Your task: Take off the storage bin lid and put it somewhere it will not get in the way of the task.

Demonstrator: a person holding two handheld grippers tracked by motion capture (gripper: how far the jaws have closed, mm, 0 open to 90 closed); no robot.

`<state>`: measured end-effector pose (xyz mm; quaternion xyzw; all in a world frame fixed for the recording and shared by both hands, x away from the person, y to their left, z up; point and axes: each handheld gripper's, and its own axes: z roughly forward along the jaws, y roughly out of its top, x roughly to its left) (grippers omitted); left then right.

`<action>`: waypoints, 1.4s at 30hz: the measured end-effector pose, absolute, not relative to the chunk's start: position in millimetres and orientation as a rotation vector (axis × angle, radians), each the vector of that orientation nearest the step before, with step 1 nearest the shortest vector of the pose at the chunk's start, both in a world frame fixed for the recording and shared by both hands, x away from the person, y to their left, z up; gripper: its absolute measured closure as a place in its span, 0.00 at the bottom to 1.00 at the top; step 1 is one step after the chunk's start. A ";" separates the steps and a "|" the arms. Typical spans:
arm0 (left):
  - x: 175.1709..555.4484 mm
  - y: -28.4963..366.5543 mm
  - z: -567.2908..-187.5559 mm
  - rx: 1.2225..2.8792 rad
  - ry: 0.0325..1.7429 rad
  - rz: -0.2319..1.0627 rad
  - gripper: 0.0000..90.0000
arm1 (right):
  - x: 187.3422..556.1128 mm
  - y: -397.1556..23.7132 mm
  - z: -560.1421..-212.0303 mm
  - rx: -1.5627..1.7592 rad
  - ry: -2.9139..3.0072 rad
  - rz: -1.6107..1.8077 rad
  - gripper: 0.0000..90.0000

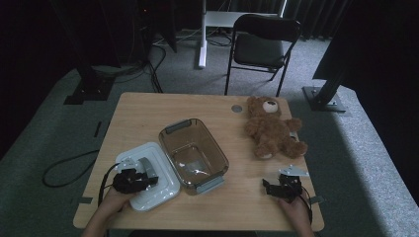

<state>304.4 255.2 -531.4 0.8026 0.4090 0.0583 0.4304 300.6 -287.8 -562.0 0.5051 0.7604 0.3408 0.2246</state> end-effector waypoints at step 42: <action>276.5 293.2 -533.6 1.968 1.320 0.401 0.02 | 300.8 -288.3 -562.0 1.401 2.092 0.939 0.16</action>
